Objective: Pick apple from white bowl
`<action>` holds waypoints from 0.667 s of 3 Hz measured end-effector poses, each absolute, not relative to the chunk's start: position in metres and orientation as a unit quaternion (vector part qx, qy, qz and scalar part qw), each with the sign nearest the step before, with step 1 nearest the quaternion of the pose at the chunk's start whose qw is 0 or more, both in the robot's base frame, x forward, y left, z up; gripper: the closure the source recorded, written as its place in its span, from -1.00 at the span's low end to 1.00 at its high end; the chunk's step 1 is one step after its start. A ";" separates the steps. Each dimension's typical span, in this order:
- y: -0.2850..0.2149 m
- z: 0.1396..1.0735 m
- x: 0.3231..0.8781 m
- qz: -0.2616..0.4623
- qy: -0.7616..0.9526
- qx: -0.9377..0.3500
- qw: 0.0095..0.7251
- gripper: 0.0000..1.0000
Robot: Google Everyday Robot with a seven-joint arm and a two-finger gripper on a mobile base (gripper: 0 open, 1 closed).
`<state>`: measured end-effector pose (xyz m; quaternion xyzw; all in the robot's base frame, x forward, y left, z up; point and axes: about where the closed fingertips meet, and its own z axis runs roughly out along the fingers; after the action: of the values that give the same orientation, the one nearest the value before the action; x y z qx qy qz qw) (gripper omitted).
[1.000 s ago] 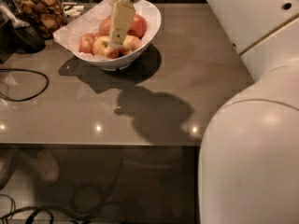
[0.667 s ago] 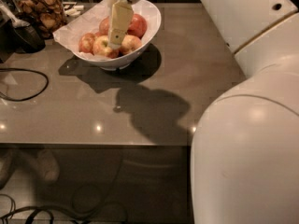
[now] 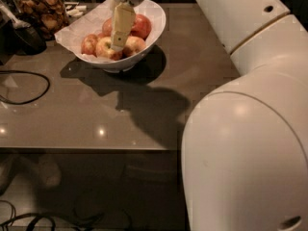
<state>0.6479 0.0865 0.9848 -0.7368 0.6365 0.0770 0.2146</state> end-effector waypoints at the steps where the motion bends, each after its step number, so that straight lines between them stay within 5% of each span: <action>1: 0.087 0.977 0.655 0.076 0.637 -0.738 0.209 -0.62; 2: 0.087 0.966 0.660 0.081 0.639 -0.739 0.201 -0.62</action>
Offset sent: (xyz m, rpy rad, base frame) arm 0.0039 -0.0164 -0.0288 -0.0763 0.0985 0.0177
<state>0.6600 0.0870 0.9664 -0.7386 0.6385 0.0809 0.2005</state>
